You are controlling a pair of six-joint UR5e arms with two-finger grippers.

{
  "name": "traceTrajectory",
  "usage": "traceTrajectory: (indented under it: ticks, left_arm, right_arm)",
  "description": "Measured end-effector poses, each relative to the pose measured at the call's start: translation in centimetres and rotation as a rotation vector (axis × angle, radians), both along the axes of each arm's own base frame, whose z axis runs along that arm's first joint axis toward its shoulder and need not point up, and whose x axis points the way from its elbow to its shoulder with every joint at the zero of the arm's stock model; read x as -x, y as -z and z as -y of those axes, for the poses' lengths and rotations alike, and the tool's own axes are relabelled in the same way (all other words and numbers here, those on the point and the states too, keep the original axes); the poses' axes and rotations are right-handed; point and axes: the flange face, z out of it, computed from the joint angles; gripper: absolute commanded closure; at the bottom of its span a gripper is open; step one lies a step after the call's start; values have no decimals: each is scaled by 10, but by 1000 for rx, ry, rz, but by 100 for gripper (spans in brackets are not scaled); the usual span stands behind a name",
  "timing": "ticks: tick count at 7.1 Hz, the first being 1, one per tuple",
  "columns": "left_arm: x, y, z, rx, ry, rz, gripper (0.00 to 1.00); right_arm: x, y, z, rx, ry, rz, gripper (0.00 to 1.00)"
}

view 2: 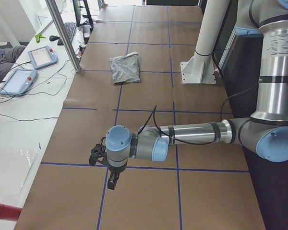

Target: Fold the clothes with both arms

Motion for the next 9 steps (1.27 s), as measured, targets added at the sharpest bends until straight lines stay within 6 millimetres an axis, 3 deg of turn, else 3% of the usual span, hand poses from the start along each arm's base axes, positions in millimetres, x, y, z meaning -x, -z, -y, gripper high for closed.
traceTrajectory:
  ticks: [3,9]
  left_arm:
    - [-6,29,-10,61,11,-18,0]
    - [-6,31,-11,63,11,-19,0]
  right_arm:
    - [-1,-6,-2,-9,-59,-20,0]
    - [1,-40,1,-28,-123,-36,0]
